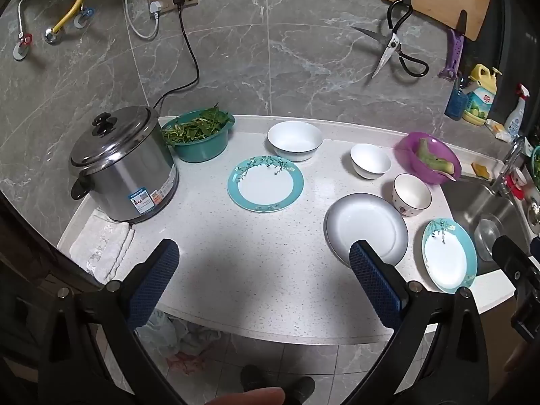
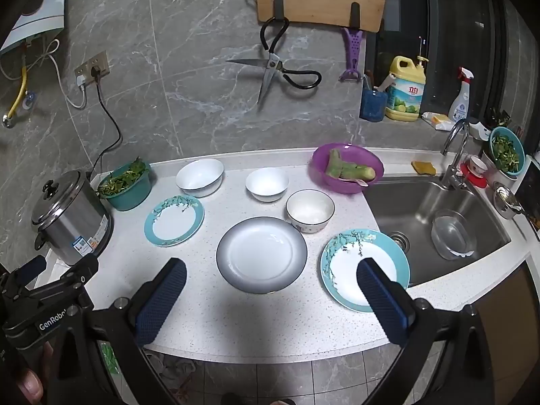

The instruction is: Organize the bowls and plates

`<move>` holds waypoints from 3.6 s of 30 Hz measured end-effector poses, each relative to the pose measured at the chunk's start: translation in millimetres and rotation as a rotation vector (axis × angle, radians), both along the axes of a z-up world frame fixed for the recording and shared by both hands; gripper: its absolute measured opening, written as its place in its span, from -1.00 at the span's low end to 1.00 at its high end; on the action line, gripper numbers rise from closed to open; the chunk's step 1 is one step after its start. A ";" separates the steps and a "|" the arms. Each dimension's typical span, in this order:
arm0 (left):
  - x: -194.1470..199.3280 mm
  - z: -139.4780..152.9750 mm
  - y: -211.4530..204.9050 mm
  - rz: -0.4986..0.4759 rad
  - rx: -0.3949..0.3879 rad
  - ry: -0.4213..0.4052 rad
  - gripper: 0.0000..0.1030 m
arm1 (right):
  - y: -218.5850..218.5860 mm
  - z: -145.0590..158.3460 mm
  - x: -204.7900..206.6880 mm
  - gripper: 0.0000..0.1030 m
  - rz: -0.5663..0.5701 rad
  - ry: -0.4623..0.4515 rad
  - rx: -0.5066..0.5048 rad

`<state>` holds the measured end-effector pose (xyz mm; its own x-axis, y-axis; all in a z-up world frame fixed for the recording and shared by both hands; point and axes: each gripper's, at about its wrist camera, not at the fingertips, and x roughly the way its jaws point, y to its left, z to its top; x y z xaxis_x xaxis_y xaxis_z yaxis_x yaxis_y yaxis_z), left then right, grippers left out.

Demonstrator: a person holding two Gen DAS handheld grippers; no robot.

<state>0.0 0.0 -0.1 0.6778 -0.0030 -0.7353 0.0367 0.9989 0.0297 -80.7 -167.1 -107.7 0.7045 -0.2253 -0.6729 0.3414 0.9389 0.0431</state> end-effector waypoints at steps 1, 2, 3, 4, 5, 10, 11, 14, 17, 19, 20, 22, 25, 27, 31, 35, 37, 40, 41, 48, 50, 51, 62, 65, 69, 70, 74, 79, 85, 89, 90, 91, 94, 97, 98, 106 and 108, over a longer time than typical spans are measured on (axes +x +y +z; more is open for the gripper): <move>0.0 0.1 0.2 0.001 -0.004 -0.001 0.99 | -0.2 -0.5 0.8 1.00 0.000 0.008 0.001; 0.0 0.1 0.6 0.001 -0.006 0.000 0.99 | -0.4 -0.7 0.7 1.00 -0.001 0.003 0.000; 0.0 0.1 0.4 0.001 0.000 0.001 0.99 | -0.6 -0.9 1.0 1.00 0.000 0.003 0.000; -0.1 0.2 0.3 0.001 0.004 0.000 0.99 | -0.6 -1.2 1.2 1.00 0.000 0.003 -0.001; 0.2 0.1 0.2 0.002 0.007 0.003 0.99 | -0.9 -1.3 1.5 1.00 -0.001 0.004 0.000; 0.0 0.5 0.0 0.001 0.009 0.004 0.99 | -1.2 -1.8 2.2 1.00 0.001 0.005 0.000; -0.1 0.6 0.0 0.001 0.010 0.004 0.99 | -1.1 -1.6 2.0 1.00 0.001 0.004 0.000; 0.1 0.6 -0.1 0.001 0.009 0.006 0.99 | -1.3 -2.5 3.1 1.00 0.001 0.007 0.001; 0.4 0.2 -0.3 0.001 0.011 0.007 0.99 | -1.9 -2.6 3.7 1.00 0.001 0.008 0.003; 0.5 0.2 -0.3 0.001 0.012 0.007 0.99 | -1.7 -3.2 4.3 1.00 -0.001 0.009 0.002; 0.5 0.1 -0.3 0.001 0.012 0.007 0.99 | -1.5 -3.3 4.2 1.00 0.000 0.010 0.003; 2.2 -2.8 1.8 0.001 0.012 0.008 0.99 | -1.0 -3.3 3.9 1.00 0.000 0.011 0.004; 2.3 -3.6 1.7 0.001 0.015 0.008 0.99 | -0.3 -3.2 3.6 1.00 -0.001 0.011 0.003; 2.7 -5.0 2.2 0.001 0.014 0.007 0.99 | 0.1 -3.2 3.4 1.00 -0.001 0.010 0.004; 2.5 -4.2 1.7 0.002 0.013 0.008 0.99 | 1.0 -3.6 2.9 1.00 0.000 0.011 0.004; 2.8 -4.8 1.9 0.002 0.013 0.007 0.99 | 2.0 -3.5 2.1 1.00 0.000 0.011 0.004; 2.4 -4.8 2.2 0.003 0.015 0.007 0.99 | 2.4 -3.6 1.7 1.00 -0.001 0.011 0.004; 2.0 -5.2 3.6 0.004 0.014 0.006 0.99 | 2.8 -3.6 1.3 1.00 0.000 0.011 0.004; 2.0 -5.2 3.7 0.003 0.014 0.007 0.99 | 2.9 -3.7 1.2 1.00 0.000 0.011 0.004; 0.2 -5.7 3.0 0.003 0.015 0.006 0.99 | 3.5 -3.8 0.6 1.00 -0.001 0.011 0.004; 0.2 -5.6 2.8 0.002 0.015 0.006 0.99 | 3.6 -3.9 0.6 1.00 -0.001 0.011 0.004; -0.6 -5.7 3.3 0.002 0.015 0.006 0.99 | 3.6 -3.8 0.5 1.00 -0.001 0.012 0.003; -5.8 -4.9 3.6 0.001 0.018 0.006 0.99 | 2.3 -4.0 0.8 1.00 0.000 0.012 0.005; -5.3 -4.7 3.5 0.000 0.017 0.006 0.99 | 2.3 -3.9 1.2 1.00 -0.001 0.012 0.003; -5.9 -5.0 4.0 0.001 0.017 0.007 0.99 | 2.2 -3.8 1.8 1.00 0.000 0.013 0.004; -6.0 -5.3 2.9 0.001 0.017 0.007 0.99 | 1.9 -4.0 2.2 1.00 0.000 0.013 0.004; -5.9 -5.3 3.1 0.001 0.018 0.007 0.99 | 0.9 -4.6 3.5 1.00 0.000 0.013 0.004; -6.0 -6.0 2.6 0.001 0.018 0.009 0.99 | -0.5 -5.2 5.2 1.00 0.000 0.014 0.004; -5.9 -7.2 1.7 0.001 0.019 0.011 0.99 | -1.5 -5.4 7.0 1.00 -0.001 0.015 0.005; -6.1 -10.2 1.5 0.003 0.020 0.014 0.99 | -2.2 -5.9 9.2 1.00 -0.001 0.016 0.004; -5.8 -11.7 1.1 0.003 0.020 0.014 0.99 | -2.3 -5.9 9.4 1.00 0.000 0.016 0.005; -6.3 -12.7 1.2 0.004 0.020 0.014 0.99 | -2.4 -6.2 10.1 1.00 0.000 0.016 0.004; -5.0 -13.1 0.1 0.004 0.022 0.016 0.99 | -2.8 -6.7 11.6 1.00 0.000 0.017 0.004; -2.0 -15.6 -1.1 0.004 0.024 0.019 0.99 | -3.2 -6.8 12.6 1.00 0.000 0.018 0.006; -1.2 -16.9 -1.2 0.005 0.025 0.021 0.99 | -3.3 -7.0 13.1 1.00 0.000 0.018 0.005; 13.9 -26.9 -4.7 0.016 0.032 0.038 0.99 | -9.7 -7.5 8.5 1.00 0.000 0.025 0.012; 17.3 -35.0 -7.2 0.015 0.043 0.045 0.99 | -11.0 -18.9 14.3 1.00 0.005 0.029 0.026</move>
<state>17.3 -7.1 -35.1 0.6440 0.0391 -0.7640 0.0237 0.9972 0.0709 -66.4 -178.1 -126.6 0.6853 -0.2043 -0.6990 0.3386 0.9392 0.0575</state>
